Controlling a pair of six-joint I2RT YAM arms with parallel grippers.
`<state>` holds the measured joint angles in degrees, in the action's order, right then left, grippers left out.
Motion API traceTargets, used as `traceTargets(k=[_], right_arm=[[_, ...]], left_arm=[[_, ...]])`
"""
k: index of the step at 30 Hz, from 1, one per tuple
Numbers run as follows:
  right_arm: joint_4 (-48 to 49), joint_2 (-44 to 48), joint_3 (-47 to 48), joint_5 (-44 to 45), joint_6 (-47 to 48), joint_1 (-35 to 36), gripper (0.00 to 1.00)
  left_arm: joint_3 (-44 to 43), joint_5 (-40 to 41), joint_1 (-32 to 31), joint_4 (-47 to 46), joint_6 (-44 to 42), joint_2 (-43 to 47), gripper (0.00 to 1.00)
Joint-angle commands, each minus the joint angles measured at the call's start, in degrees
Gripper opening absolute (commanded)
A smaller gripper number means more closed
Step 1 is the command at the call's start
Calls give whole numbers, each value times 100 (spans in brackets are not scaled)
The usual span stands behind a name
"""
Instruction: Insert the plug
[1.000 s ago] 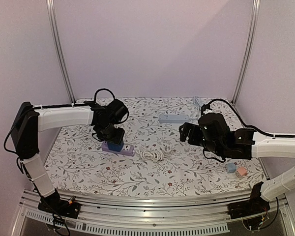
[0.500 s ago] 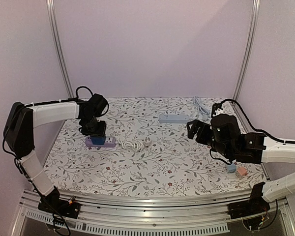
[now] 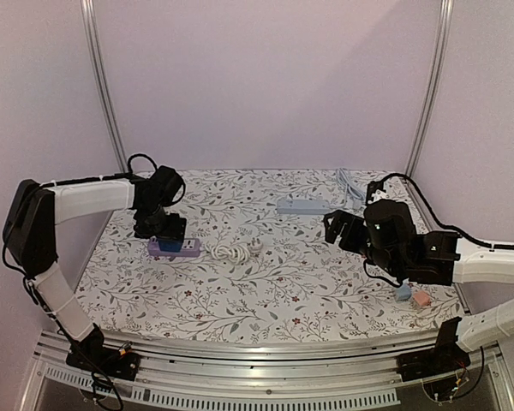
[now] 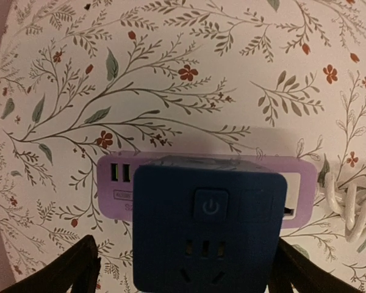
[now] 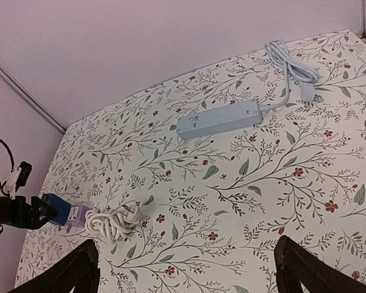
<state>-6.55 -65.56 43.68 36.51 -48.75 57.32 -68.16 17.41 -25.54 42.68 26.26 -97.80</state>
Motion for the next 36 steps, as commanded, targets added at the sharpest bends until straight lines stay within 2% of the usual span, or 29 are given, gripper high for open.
traceTargets(k=[1,9,13,18,23,30,36], right_arm=[[48,-130,50,6,75,-3,99],[46,-252,92,111,101,-6,99],[6,-385,160,154,118,-19,99],[-235,-657,376,234,134,-50,99],[-1011,-989,729,104,-409,-187,99],[-3385,-1230,1635,-191,-1690,-486,99],[-3813,-784,1124,-1295,-2065,-1425,99]], left_arm=[[14,16,68,100,-47,443,99],[22,375,-235,63,-51,1294,99],[138,708,-872,-211,-33,1654,99],[401,711,-1670,-909,-176,1837,99],[611,303,-2290,-1683,-500,1749,99],[976,-621,-3061,-3008,-1140,1427,99],[1134,-1672,-3389,-4383,-1569,928,96]])
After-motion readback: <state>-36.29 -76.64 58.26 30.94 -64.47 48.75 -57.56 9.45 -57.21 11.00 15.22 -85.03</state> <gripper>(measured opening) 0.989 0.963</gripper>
